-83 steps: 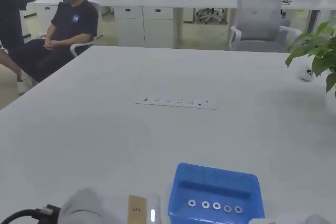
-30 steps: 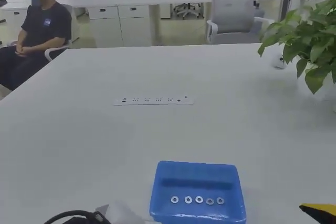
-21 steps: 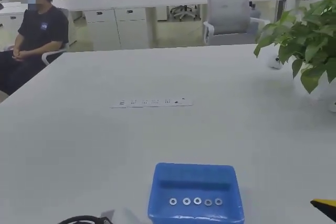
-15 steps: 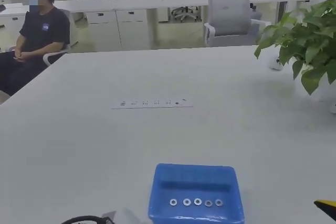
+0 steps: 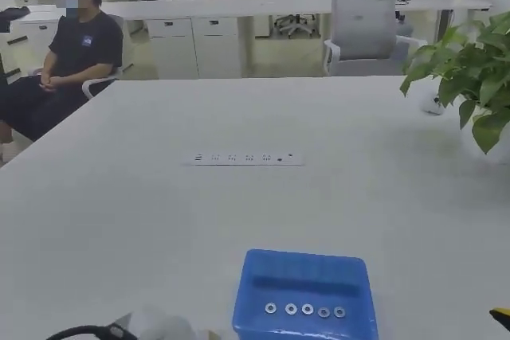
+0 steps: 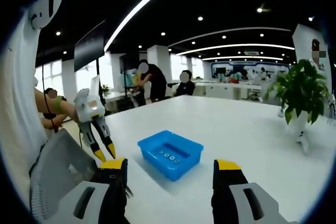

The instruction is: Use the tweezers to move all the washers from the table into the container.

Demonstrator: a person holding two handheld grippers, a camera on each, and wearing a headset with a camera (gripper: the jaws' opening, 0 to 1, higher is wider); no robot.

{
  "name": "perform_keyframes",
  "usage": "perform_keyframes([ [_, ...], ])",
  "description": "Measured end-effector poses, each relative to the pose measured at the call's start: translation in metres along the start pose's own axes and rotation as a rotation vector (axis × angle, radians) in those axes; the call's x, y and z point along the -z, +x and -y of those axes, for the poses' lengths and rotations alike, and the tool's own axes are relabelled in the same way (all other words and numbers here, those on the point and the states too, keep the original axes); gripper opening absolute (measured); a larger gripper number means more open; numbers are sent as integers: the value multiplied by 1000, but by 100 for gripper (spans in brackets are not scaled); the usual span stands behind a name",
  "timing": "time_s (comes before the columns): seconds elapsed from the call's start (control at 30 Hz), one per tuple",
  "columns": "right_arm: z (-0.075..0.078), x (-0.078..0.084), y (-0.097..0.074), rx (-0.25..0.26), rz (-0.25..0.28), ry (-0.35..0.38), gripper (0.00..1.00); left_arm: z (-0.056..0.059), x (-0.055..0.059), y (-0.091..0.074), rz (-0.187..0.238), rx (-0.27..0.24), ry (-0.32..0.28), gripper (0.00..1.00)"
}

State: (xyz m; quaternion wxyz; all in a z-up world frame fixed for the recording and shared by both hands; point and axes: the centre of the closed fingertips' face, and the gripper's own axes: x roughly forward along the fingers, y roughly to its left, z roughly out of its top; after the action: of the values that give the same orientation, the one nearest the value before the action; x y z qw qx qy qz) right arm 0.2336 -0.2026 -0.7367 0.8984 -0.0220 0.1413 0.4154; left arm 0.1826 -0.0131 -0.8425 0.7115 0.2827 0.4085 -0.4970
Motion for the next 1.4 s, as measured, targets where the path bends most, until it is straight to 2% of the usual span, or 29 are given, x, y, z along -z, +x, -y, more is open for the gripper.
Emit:
perform_keyframes([
  [0.07, 1, 1, 0, 5, -5, -3, 66, -3, -2, -8, 49, -32, -50, 19],
  [0.1, 1, 2, 0, 6, -6, -3, 67, -6, -5, -13, 90, -67, -71, 20],
  [0.13, 2, 2, -1, 9, -8, -1, 68, -8, -6, -15, 104, -78, -85, 23],
  [0.2, 3, 2, -1, 18, -5, -7, 69, -11, -11, -23, 171, -113, -150, 27],
  [0.3, 4, 2, -1, 26, -6, 3, 73, -19, -20, -37, 284, -184, -219, 33],
  [0.4, 6, 3, -2, 33, -6, 12, 76, -28, -35, -55, 458, -255, -312, 40],
  [0.47, 8, 3, -2, 44, -6, 13, 78, -30, -42, -66, 533, -294, -353, 43],
  [0.53, 10, 2, -2, 54, 0, 18, 81, -34, -44, -76, 582, -351, -362, 46],
  [0.67, 14, -2, -4, 79, 24, 26, 85, -39, -46, -91, 656, -430, -391, 53],
  [0.73, 16, -3, -4, 88, 34, 31, 87, -43, -46, -99, 700, -457, -429, 59],
  [0.8, 17, -5, -5, 97, 45, 37, 88, -47, -44, -105, 731, -482, -458, 65],
  [0.87, 18, -8, -5, 103, 61, 41, 89, -50, -40, -108, 739, -503, -483, 71],
  [0.93, 19, -12, -6, 111, 79, 45, 91, -54, -36, -113, 765, -524, -515, 75],
  [1.1, 20, -23, -7, 130, 133, 57, 96, -62, -30, -130, 868, -569, -587, 86],
  [1.27, 20, -32, -8, 136, 179, 74, 98, -67, -25, -142, 918, -612, -612, 92],
  [1.4, 23, -37, -9, 146, 211, 82, 99, -66, -26, -144, 921, -621, -600, 93],
])
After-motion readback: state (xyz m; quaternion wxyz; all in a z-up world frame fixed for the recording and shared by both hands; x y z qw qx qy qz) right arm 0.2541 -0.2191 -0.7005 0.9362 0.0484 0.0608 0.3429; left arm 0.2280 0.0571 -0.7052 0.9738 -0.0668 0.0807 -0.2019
